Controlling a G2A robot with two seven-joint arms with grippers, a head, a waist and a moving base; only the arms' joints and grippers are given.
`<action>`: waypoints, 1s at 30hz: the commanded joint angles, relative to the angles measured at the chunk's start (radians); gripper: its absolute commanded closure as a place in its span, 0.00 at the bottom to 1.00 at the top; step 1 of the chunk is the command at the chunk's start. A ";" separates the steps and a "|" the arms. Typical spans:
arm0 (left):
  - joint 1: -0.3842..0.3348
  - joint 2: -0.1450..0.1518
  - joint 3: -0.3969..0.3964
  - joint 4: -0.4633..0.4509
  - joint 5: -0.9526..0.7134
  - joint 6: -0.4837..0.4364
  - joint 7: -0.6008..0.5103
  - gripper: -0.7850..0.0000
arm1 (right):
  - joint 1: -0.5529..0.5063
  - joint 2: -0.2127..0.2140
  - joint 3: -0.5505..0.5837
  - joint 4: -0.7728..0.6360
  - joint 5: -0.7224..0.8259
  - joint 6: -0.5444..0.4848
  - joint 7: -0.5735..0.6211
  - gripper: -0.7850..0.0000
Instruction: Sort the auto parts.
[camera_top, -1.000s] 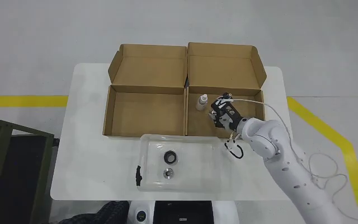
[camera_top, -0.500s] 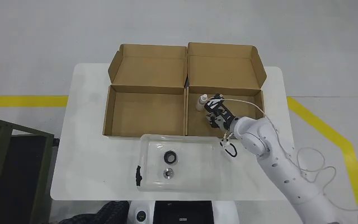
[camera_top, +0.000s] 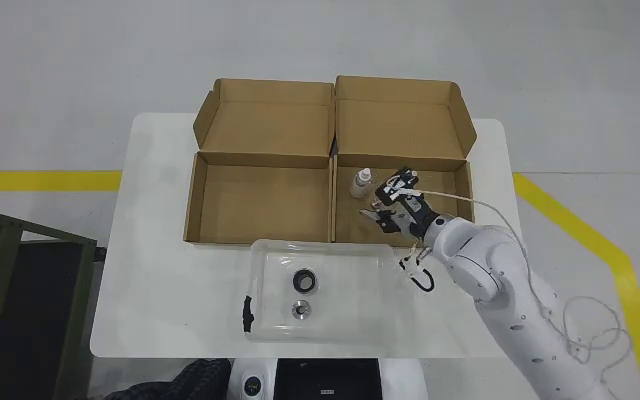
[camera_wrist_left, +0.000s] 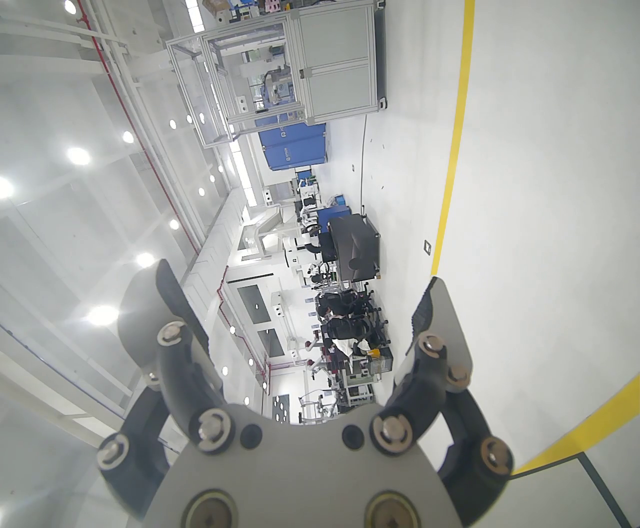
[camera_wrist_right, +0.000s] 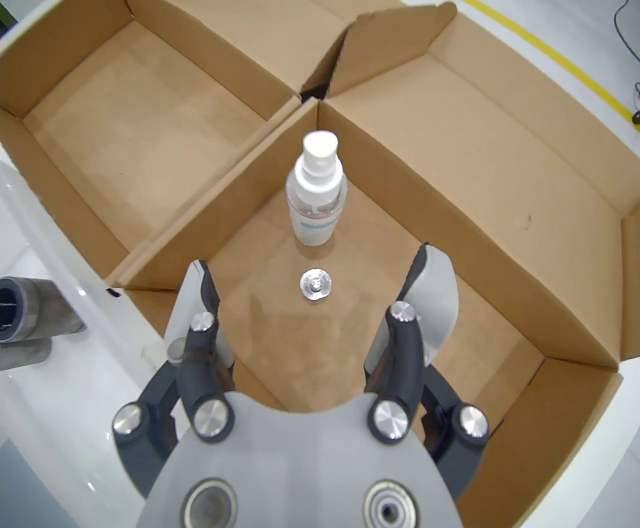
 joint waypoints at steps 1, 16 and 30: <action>0.000 0.000 0.000 0.000 0.000 0.000 0.000 0.00 | -0.038 0.004 0.017 -0.052 0.027 -0.038 -0.026 0.18; 0.000 0.000 0.000 0.000 0.000 0.000 0.000 0.00 | -0.189 0.015 -0.056 -0.238 -0.063 -0.292 -0.208 0.11; 0.000 0.000 0.000 0.000 0.000 0.000 0.000 0.00 | -0.138 -0.006 -0.209 -0.143 -0.221 -0.311 -0.288 0.15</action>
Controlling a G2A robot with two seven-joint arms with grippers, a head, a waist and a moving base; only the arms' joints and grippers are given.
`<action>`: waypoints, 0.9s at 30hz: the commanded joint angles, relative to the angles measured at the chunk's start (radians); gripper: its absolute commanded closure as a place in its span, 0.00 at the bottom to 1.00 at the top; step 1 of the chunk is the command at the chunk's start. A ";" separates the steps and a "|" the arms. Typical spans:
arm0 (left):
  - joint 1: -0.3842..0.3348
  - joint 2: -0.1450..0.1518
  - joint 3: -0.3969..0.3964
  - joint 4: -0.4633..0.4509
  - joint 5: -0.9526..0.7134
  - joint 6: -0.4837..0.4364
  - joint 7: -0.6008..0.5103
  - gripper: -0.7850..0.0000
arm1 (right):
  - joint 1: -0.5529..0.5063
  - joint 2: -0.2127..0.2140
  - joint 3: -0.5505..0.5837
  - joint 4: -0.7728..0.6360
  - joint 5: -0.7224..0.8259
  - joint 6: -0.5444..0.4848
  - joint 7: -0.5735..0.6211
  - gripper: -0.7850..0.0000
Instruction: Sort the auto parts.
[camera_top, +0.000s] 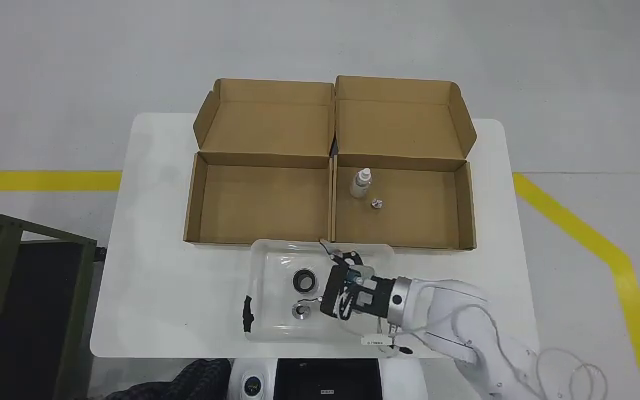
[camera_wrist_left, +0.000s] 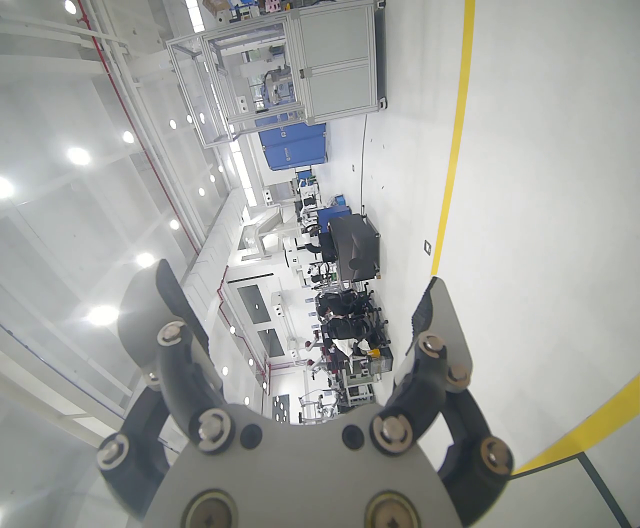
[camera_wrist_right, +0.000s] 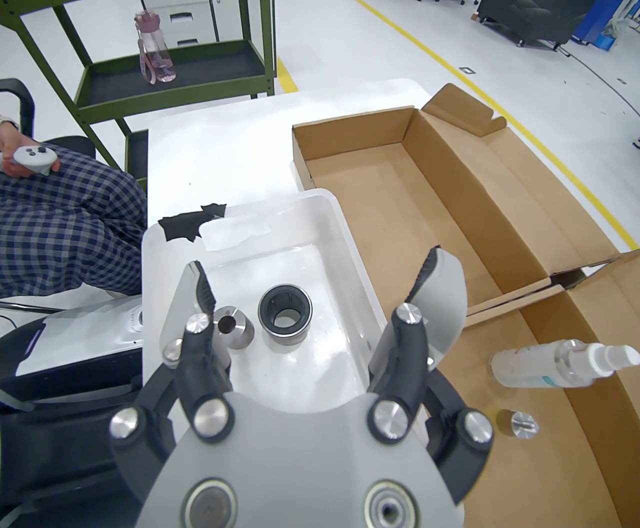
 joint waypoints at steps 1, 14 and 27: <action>0.000 0.000 0.000 0.000 0.000 0.000 0.000 0.00 | 0.013 -0.005 -0.023 0.019 -0.024 0.012 -0.001 0.16; 0.000 0.000 0.000 0.000 0.000 0.000 0.000 0.00 | 0.083 -0.035 -0.134 0.120 -0.081 0.050 0.045 0.22; 0.000 0.000 0.000 0.000 0.000 0.000 0.000 0.00 | 0.126 -0.059 -0.190 0.197 -0.084 0.072 0.079 0.24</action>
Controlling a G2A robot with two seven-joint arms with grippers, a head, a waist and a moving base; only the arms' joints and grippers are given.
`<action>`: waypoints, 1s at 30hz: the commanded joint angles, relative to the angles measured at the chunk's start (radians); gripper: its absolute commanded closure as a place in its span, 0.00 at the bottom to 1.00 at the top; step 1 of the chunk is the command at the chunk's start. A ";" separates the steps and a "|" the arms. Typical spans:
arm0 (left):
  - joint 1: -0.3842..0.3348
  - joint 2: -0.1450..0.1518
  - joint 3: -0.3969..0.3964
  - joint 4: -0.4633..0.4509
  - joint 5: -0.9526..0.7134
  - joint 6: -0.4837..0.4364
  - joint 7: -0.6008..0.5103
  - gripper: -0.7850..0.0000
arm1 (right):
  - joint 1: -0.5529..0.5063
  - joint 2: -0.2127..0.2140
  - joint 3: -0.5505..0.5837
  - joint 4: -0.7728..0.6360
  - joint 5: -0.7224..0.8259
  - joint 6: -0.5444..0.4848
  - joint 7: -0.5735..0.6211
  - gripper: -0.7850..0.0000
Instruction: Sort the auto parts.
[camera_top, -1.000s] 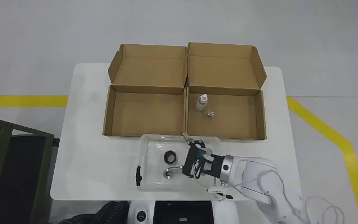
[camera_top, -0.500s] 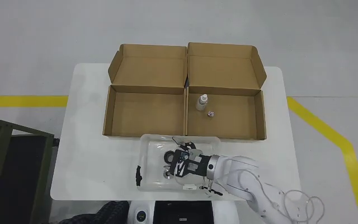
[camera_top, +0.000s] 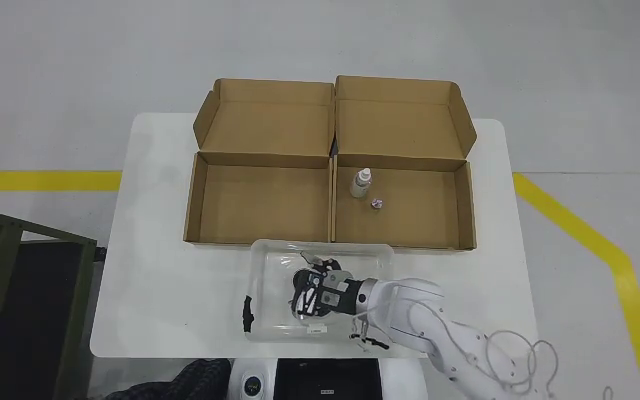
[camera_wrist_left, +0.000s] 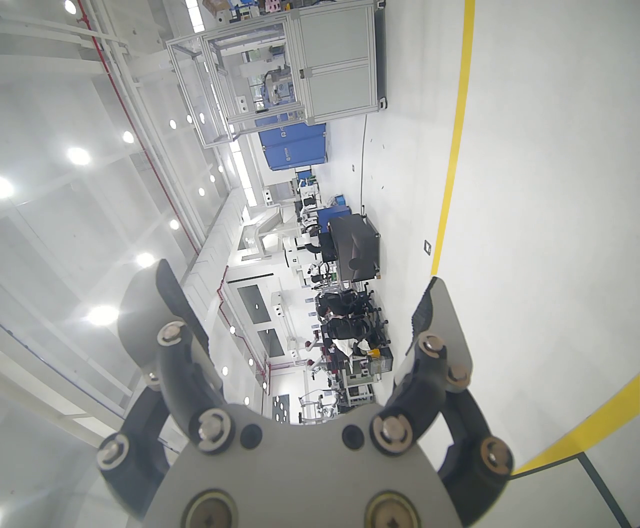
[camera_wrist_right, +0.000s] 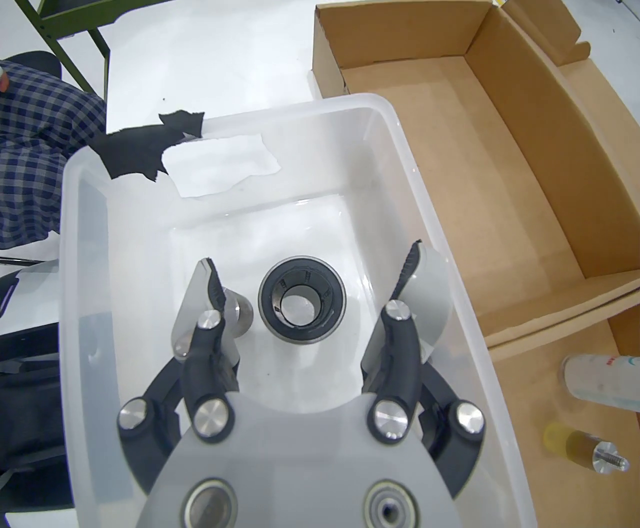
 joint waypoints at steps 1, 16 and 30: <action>0.000 0.000 0.000 0.000 0.000 0.000 0.000 0.00 | 0.005 -0.003 -0.003 0.011 0.001 0.004 0.000 0.23; 0.000 0.000 0.000 0.000 0.000 0.000 0.000 0.00 | 0.015 -0.015 -0.001 0.072 -0.008 0.024 0.001 0.27; 0.000 0.000 0.000 0.000 0.000 0.000 0.000 0.00 | 0.049 -0.034 -0.021 0.138 0.024 0.014 -0.001 0.35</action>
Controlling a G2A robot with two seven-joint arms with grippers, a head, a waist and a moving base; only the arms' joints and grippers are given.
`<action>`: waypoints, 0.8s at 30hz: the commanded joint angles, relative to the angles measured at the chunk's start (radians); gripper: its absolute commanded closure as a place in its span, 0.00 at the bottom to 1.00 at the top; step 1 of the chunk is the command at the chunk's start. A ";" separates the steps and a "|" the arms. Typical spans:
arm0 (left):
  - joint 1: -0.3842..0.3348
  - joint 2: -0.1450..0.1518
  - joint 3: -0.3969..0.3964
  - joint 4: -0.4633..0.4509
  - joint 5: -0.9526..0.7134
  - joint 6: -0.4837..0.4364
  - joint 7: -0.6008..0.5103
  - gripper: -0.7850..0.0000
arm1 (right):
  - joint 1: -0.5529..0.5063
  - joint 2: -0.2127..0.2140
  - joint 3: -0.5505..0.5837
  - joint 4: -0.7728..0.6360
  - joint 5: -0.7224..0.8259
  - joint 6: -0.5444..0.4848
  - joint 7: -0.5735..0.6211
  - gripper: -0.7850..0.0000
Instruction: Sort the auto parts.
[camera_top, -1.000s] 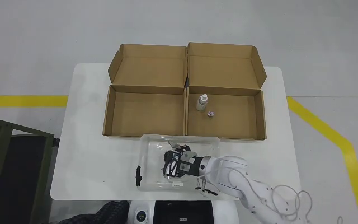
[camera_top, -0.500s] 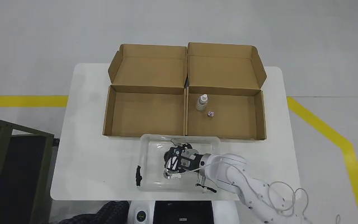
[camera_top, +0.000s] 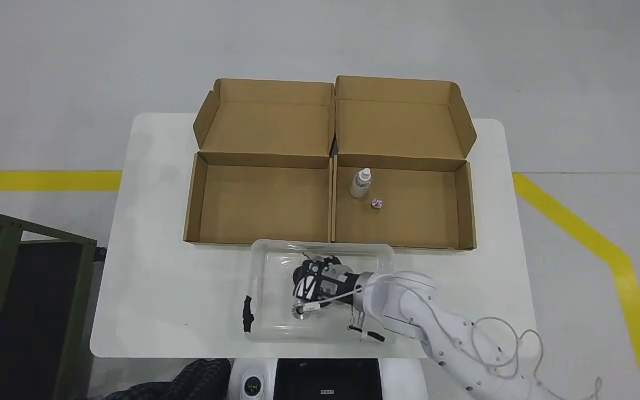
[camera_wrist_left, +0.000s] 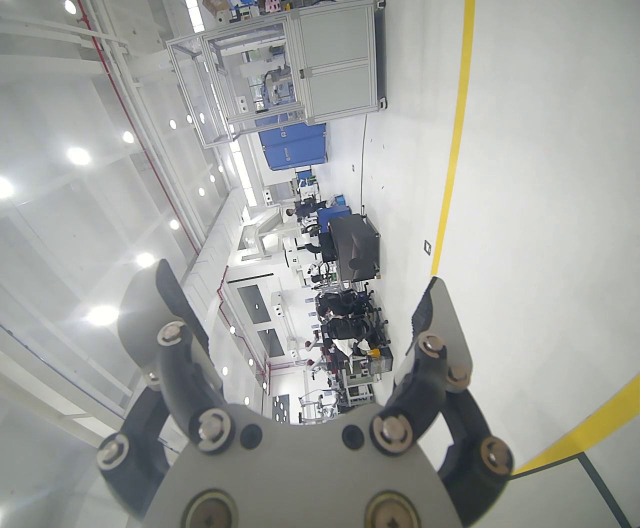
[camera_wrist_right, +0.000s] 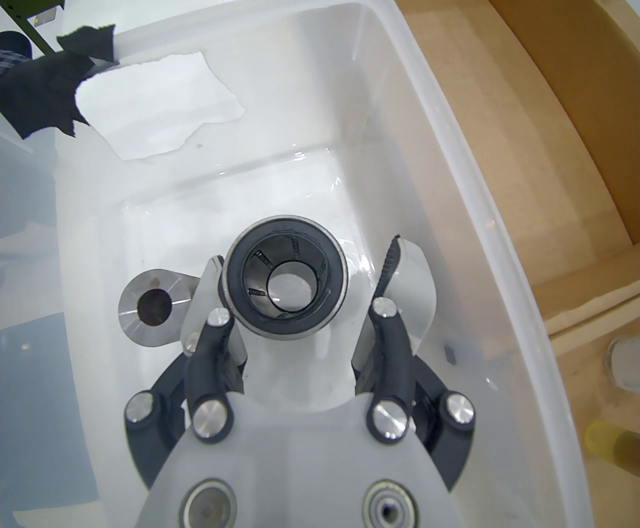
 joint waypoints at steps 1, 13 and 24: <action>0.000 0.000 0.000 0.000 0.000 0.000 0.000 0.00 | 0.004 -0.003 -0.002 0.008 0.011 -0.006 -0.002 0.36; 0.000 0.000 0.000 0.000 0.000 0.000 0.000 0.00 | 0.026 -0.015 -0.010 0.035 0.051 -0.040 -0.013 0.64; 0.000 0.000 0.000 0.000 0.000 0.000 0.000 0.00 | 0.030 -0.018 0.016 0.037 0.131 -0.083 -0.033 1.00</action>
